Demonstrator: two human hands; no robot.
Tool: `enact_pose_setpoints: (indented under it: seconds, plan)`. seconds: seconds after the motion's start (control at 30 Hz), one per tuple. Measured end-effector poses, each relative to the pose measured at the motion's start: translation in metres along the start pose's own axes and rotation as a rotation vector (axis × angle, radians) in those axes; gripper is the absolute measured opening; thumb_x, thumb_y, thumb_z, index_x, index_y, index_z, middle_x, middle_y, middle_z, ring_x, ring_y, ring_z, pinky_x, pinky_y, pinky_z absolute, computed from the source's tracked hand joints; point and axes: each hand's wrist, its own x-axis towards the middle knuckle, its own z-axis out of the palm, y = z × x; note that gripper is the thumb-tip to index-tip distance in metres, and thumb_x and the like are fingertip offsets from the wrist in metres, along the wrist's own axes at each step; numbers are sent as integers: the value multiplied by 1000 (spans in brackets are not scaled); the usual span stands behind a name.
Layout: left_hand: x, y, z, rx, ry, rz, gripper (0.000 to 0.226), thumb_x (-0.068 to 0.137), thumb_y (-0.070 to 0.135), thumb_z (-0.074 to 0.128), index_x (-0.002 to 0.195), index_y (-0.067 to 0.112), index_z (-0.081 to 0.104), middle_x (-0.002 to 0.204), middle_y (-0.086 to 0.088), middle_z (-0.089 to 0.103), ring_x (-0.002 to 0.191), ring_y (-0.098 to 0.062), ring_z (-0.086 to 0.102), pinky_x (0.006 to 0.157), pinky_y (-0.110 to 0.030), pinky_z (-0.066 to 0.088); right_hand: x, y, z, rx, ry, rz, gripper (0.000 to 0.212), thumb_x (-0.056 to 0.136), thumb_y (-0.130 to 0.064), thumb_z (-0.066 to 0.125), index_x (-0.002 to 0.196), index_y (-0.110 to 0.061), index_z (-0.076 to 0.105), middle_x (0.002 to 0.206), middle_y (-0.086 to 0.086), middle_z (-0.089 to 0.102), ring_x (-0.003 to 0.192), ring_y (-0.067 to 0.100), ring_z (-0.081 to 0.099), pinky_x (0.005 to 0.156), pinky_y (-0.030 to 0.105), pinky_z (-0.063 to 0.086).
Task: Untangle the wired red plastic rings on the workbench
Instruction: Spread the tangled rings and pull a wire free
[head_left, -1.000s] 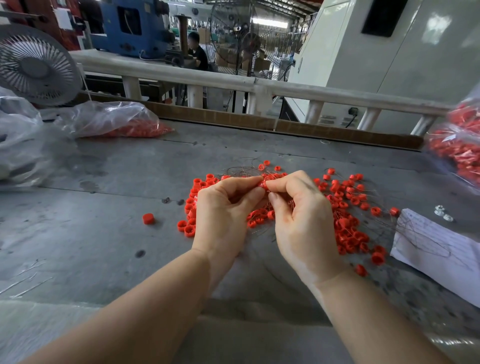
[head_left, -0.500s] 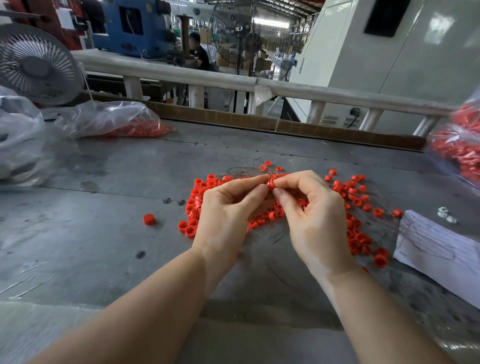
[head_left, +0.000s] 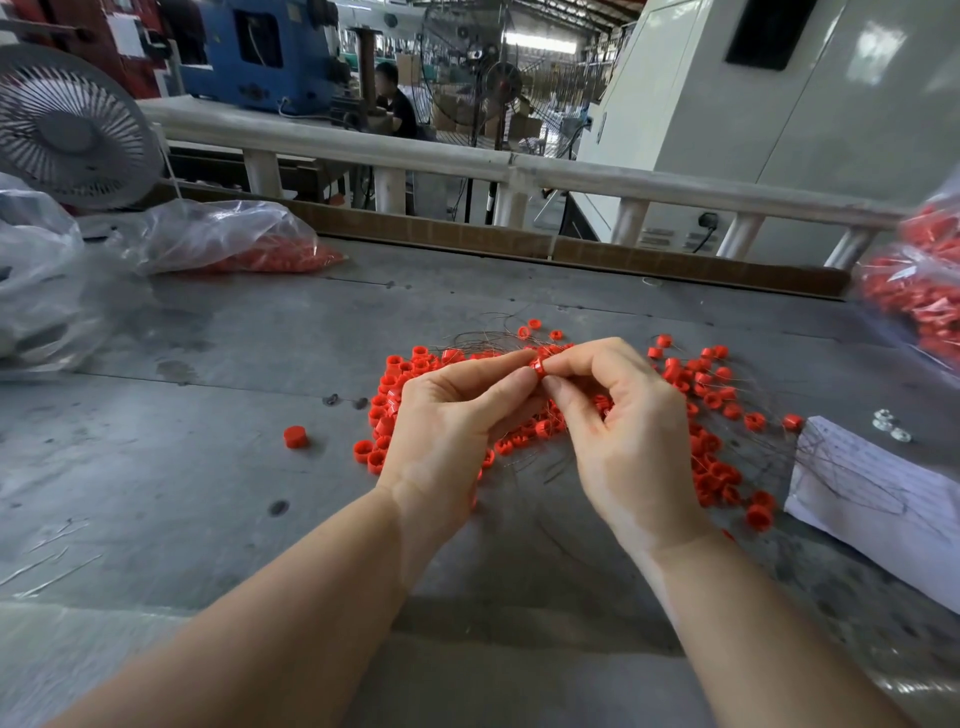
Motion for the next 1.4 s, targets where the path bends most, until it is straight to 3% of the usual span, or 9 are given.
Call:
enact_pose_setpoints:
  seconds: [0.57,0.8,1.4]
  plan:
    - [1,3,0,-45,-1,-36,25,81,-9,56,82,8,74,80,-8,74,76,-14,71,68,-19,56,1,1,-1,1,-1,-16,4,81,0,65,82,-2,68,81,4,64,78,9,58,74,17,47]
    - [2,0,-1,-50,-10,-30,20,64,7,66,82,7,74,81,-9,74,76,-14,71,67,-18,56,0,1,0,-1,-13,-37,4,81,-1,65,82,-2,68,81,4,64,78,15,60,75,26,49]
    - [2,-1,-2,-28,-38,11,19,64,8,66,81,11,74,79,-6,74,75,-12,70,65,-16,54,1,-3,-2,-6,-4,-23,4,81,-3,63,79,-1,67,80,6,63,77,15,60,73,29,49]
